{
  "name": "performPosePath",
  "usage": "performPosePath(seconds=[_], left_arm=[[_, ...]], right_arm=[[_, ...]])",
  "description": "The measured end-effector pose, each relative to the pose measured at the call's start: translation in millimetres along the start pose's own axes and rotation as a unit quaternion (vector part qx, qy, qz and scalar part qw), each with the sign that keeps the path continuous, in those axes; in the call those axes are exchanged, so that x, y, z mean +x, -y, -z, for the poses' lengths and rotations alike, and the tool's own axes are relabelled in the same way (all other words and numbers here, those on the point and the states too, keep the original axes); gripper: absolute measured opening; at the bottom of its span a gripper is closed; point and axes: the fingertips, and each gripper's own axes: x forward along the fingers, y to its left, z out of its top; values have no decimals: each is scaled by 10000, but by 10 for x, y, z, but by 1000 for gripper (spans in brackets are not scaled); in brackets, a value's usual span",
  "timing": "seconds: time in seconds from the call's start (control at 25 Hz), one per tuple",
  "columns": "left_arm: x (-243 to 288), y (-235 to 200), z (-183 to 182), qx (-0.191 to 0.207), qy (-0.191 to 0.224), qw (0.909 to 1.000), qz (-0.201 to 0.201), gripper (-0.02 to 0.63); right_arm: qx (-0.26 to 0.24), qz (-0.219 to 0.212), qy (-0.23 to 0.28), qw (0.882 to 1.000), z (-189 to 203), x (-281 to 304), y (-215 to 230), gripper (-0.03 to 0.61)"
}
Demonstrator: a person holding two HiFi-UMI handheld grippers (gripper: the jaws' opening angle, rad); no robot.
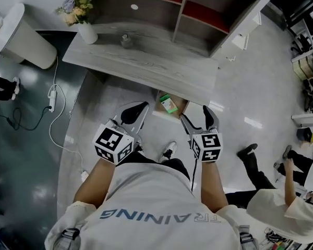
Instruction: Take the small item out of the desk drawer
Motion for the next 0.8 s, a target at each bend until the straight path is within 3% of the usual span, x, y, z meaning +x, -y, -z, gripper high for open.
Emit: performPosePath(seconds=[0.36,0.8], left_arm=[[55,-338,646,-183,-463,9986,-150,2],[133,-558,1281,-678,-923,9929,-319,2]], right_arm=[[-297,-46,-1091,9936,986,845,-220,407],[-236,455,-2024,9780,2072,1703,-112,419]])
